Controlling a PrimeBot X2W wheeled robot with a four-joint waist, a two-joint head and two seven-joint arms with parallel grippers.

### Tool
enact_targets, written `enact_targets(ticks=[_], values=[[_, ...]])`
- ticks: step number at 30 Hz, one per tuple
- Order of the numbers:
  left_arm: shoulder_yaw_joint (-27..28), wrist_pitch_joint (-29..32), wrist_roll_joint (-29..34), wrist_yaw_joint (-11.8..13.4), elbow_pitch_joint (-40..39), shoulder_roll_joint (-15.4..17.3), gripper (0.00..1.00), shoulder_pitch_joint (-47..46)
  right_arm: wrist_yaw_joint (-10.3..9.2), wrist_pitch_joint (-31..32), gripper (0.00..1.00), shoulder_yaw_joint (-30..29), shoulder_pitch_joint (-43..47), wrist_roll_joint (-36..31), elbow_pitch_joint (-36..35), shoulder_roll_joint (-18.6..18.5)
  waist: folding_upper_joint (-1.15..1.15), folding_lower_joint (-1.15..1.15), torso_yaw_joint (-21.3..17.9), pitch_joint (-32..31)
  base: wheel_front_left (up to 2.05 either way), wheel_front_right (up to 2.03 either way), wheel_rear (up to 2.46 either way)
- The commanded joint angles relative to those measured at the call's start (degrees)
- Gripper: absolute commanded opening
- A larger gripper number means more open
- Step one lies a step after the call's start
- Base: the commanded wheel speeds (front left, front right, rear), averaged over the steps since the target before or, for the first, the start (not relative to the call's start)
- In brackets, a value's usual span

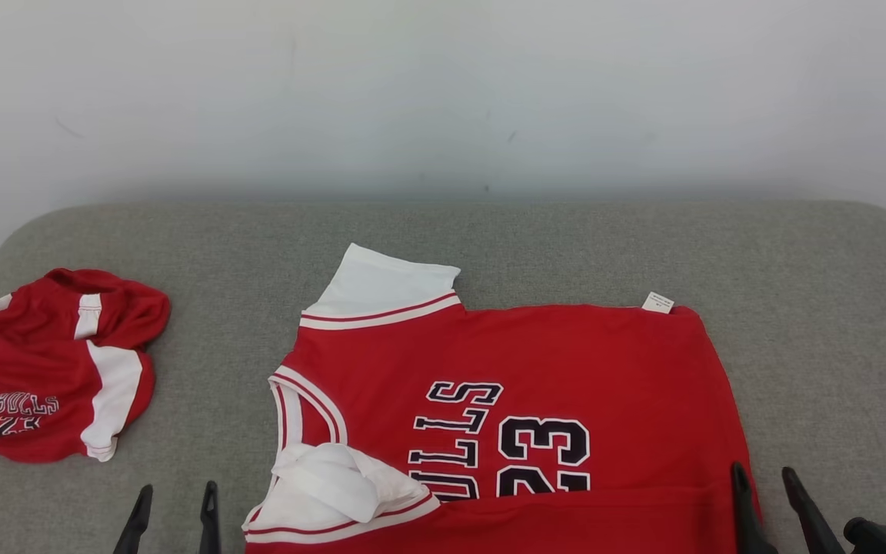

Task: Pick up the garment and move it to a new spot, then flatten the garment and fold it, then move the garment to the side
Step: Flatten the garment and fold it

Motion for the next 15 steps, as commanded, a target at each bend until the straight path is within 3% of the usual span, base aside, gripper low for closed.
enact_targets(ticks=[1, 8, 15], values=[[0.21, -0.12, 2.94, -0.46, -0.97, -0.51, 1.00, 1.17, -0.14, -0.48, 1.00, -1.25, 0.67, -1.22, -0.63, 1.08, 0.00, 0.00, 0.08, -0.10, 0.00, 0.00, 0.00], [2.54, -0.13, 6.43, -1.54, -1.81, -2.66, 1.00, 2.52, -0.14, -0.44, 1.00, -5.83, 3.61, -10.04, -8.14, 5.80, 0.00, 0.00, -0.03, 0.20, 0.00, 0.00, 0.00], [3.73, -0.13, 6.72, -1.91, -1.00, -3.66, 1.00, 0.31, -0.14, -0.45, 1.00, -6.28, 4.63, -12.33, -10.14, 7.64, 0.00, 0.00, -0.52, 1.41, 0.00, 0.00, 0.00]])
